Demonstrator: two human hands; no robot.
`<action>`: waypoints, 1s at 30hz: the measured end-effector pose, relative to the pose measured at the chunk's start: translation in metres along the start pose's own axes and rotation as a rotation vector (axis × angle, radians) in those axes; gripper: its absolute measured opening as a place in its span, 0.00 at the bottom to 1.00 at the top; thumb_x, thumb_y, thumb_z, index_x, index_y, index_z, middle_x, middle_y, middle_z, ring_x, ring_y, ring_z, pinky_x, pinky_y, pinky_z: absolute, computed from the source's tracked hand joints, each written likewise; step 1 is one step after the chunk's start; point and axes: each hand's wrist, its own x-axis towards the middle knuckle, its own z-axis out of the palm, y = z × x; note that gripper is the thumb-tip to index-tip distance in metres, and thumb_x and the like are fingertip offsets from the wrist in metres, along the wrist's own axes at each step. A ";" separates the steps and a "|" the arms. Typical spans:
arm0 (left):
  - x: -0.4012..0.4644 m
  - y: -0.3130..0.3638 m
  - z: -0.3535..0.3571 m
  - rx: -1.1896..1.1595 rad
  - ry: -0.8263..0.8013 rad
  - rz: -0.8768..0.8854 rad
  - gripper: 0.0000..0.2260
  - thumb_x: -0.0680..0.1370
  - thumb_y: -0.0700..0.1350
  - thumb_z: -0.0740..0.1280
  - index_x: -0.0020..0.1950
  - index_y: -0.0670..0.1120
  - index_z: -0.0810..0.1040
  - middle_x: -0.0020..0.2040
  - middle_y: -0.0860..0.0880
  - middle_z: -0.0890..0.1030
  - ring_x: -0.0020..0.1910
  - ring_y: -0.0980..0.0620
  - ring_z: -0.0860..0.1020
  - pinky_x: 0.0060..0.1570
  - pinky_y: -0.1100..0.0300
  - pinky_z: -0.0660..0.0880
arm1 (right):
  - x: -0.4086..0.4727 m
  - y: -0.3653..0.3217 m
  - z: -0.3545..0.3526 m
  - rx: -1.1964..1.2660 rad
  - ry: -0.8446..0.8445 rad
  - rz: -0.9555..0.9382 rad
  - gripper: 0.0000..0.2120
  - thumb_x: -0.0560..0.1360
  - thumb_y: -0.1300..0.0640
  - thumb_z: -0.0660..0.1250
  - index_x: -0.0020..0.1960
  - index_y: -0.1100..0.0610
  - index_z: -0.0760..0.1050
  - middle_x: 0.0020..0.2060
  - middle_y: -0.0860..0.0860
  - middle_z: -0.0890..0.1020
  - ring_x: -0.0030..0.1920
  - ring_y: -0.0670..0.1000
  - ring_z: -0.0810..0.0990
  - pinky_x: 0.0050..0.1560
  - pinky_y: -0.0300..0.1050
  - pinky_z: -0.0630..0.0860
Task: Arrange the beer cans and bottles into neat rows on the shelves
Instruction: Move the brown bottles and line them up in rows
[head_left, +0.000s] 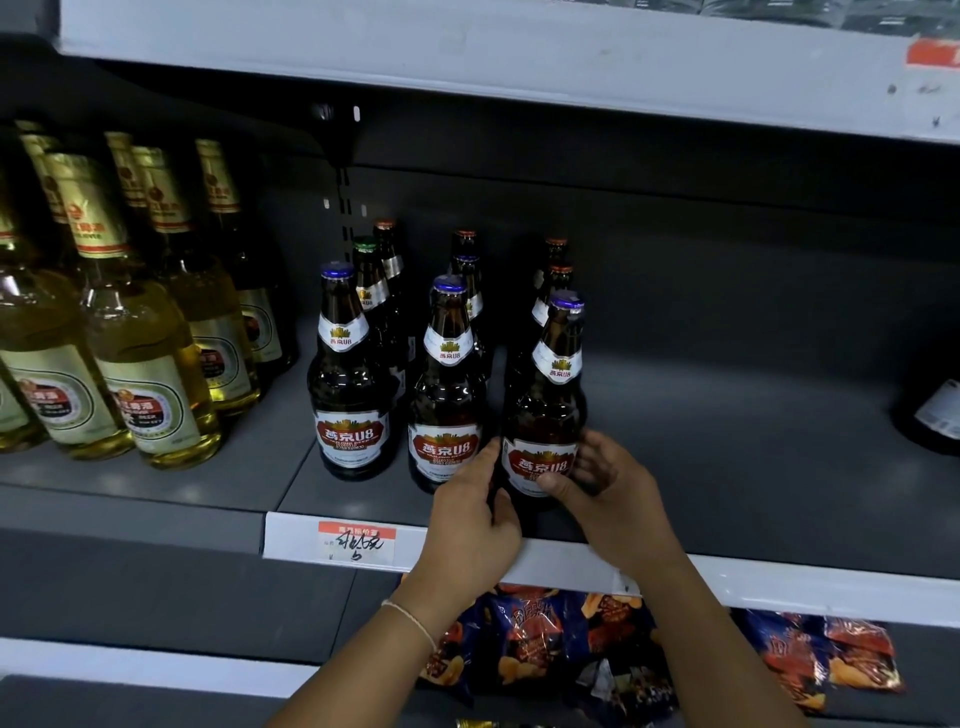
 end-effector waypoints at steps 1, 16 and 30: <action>0.000 0.001 0.000 0.004 0.012 0.005 0.27 0.74 0.42 0.57 0.74 0.42 0.67 0.69 0.47 0.74 0.69 0.52 0.71 0.70 0.52 0.68 | 0.000 0.000 -0.001 -0.008 -0.010 0.005 0.28 0.64 0.53 0.78 0.62 0.48 0.74 0.53 0.41 0.84 0.55 0.40 0.82 0.57 0.37 0.78; 0.002 0.000 0.000 0.017 0.005 0.014 0.27 0.73 0.41 0.58 0.73 0.43 0.68 0.66 0.48 0.76 0.67 0.54 0.73 0.69 0.53 0.70 | 0.002 0.002 0.001 -0.057 -0.006 0.014 0.30 0.65 0.62 0.80 0.61 0.44 0.73 0.54 0.41 0.84 0.55 0.39 0.81 0.57 0.35 0.77; -0.015 0.027 -0.006 0.368 0.061 0.112 0.19 0.72 0.43 0.56 0.57 0.43 0.81 0.39 0.46 0.81 0.35 0.51 0.77 0.35 0.65 0.70 | 0.000 -0.005 -0.002 -0.019 -0.042 -0.004 0.31 0.64 0.57 0.81 0.64 0.51 0.74 0.56 0.44 0.84 0.57 0.41 0.81 0.61 0.41 0.77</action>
